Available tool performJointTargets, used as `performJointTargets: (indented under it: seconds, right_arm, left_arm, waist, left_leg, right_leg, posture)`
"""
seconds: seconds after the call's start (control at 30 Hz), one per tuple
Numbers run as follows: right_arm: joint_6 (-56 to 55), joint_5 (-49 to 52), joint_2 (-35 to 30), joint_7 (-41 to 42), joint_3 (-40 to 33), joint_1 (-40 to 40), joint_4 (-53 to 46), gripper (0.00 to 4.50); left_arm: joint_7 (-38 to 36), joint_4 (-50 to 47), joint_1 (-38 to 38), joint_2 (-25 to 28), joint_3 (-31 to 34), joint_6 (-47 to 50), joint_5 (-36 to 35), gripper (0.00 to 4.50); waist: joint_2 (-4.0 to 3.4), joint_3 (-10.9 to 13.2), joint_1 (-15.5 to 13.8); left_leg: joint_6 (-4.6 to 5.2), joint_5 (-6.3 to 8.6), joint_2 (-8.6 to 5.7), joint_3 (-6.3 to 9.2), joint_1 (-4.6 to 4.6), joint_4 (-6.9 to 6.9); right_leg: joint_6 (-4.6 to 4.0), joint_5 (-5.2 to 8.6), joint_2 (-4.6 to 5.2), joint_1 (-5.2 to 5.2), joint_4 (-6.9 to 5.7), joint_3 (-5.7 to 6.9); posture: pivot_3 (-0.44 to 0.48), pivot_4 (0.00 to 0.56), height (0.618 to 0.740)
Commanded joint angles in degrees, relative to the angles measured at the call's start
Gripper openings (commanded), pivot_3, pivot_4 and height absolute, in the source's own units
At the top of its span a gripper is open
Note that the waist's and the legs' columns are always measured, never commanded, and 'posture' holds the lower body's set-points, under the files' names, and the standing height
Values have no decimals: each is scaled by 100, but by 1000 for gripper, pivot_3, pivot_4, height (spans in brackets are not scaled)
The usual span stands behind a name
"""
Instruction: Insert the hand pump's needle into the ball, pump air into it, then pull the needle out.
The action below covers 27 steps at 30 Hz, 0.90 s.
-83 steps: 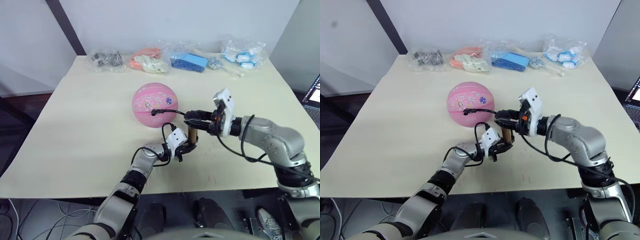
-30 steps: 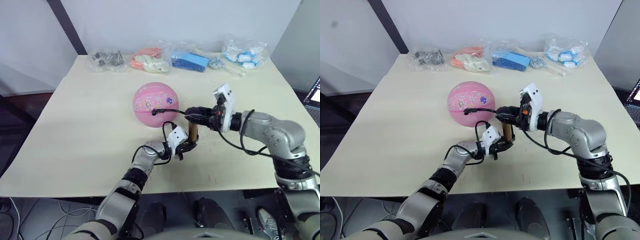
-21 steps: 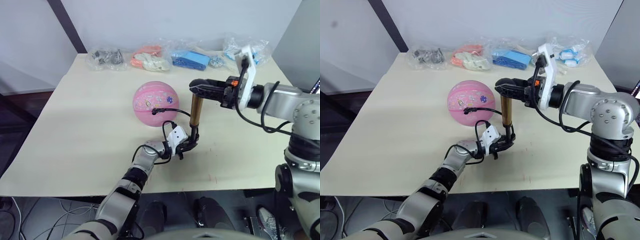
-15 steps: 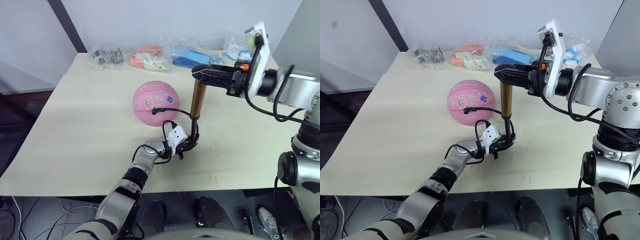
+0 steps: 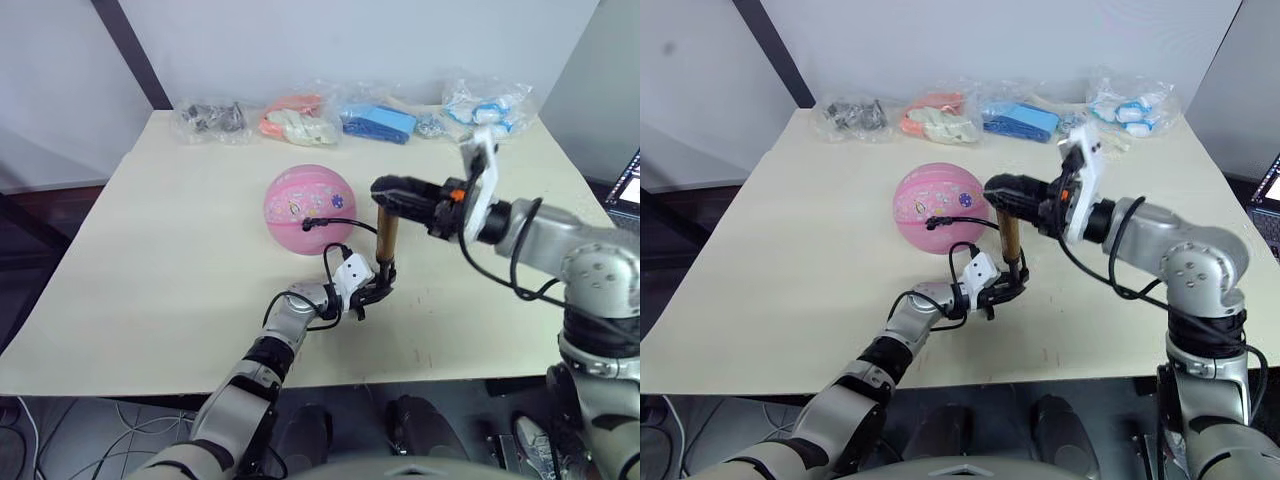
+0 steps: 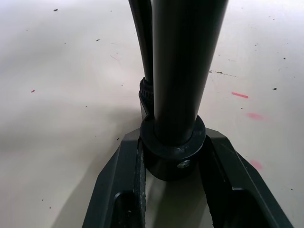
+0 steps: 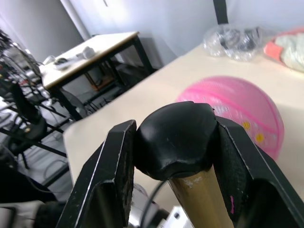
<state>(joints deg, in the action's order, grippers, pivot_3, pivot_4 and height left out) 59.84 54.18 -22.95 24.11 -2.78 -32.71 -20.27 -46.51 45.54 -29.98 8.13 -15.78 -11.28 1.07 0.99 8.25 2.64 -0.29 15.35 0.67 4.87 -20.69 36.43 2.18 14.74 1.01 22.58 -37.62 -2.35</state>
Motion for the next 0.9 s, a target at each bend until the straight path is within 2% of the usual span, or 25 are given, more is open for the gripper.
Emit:
performJointTargets:
  seconds: [0.03, 0.3, 0.4, 0.57, 0.9]
  right_arm:
    - [-287, -857, 40, 380, 1234, 789, 608, 1776]
    - [-1066, -1815, 379, 968, 1842, 1188, 1337, 1776]
    - [-950, -1690, 494, 960, 1546, 1082, 1167, 1776]
    - [-591, -1378, 221, 946, 1058, 681, 610, 1776]
    - [850, 109, 99, 188, -496, -775, -169, 1776]
  left_arm:
    - [22, 359, 290, 154, -43, 424, 188, 1063]
    - [9, 334, 279, 126, -32, 456, 196, 1063]
    - [11, 339, 284, 125, -27, 452, 202, 1063]
    - [19, 349, 288, 113, -32, 453, 205, 1063]
    - [8, 354, 303, 118, -25, 446, 217, 1063]
  waist:
    - [7, -25, 6]
    - [14, -72, 76]
    - [14, -80, 89]
    - [8, -72, 78]
    - [-29, 45, -22]
  left_leg:
    - [0, 0, 0, 0, 0, 0]
    - [-1, 0, 1, 2, 14, -3]
    - [-1, 1, 1, 2, 14, -4]
    - [-1, 1, -1, 6, 9, -5]
    - [-1, 0, -6, 8, -30, -5]
  right_leg:
    - [0, 0, 0, 0, 1, 0]
    - [-1, 1, -1, -11, 3, 1]
    - [-1, 1, -1, -11, 4, 0]
    - [-1, 1, 1, -10, 7, 4]
    - [1, -1, 8, 20, 12, 5]
  posture:
    - [0, 150, 740]
    - [0, 150, 740]
    - [0, 150, 740]
    - [0, 150, 740]
    - [0, 150, 740]
